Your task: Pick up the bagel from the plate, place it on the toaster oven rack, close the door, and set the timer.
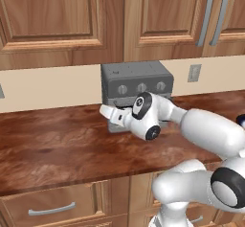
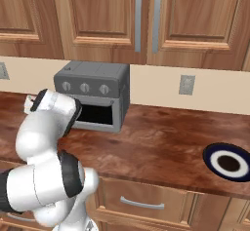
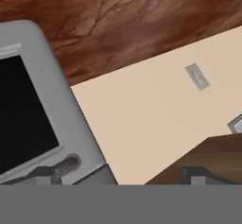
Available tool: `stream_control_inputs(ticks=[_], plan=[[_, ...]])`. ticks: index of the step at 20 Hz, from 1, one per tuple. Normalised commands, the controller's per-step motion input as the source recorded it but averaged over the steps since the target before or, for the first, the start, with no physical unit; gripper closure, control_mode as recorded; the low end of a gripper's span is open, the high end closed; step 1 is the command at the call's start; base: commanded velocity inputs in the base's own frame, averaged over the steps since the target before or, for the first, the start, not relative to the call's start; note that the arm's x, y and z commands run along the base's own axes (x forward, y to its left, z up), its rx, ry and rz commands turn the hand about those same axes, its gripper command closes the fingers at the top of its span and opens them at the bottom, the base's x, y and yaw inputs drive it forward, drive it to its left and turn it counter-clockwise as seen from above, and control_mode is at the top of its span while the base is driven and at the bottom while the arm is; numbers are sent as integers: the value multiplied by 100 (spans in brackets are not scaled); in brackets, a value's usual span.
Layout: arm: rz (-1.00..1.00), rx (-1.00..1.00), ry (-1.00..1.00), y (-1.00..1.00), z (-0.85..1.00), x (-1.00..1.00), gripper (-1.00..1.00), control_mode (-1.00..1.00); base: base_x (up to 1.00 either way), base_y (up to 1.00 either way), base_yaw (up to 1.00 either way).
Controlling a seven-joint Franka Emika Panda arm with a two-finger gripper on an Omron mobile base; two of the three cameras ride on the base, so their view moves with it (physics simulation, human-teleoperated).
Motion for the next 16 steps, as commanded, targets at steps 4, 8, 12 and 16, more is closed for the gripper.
stream_control_inputs(ticks=[4,8,12,16], plan=[[0,0,0,18,90,-95,-100,-100,0,0,0],[0,3,12,42,68,-85,-100,-100,0,0,0],[-1,12,23,62,76,-74,-100,-100,0,0,0],[-3,24,23,69,97,-57,-100,-100,0,0,0]])
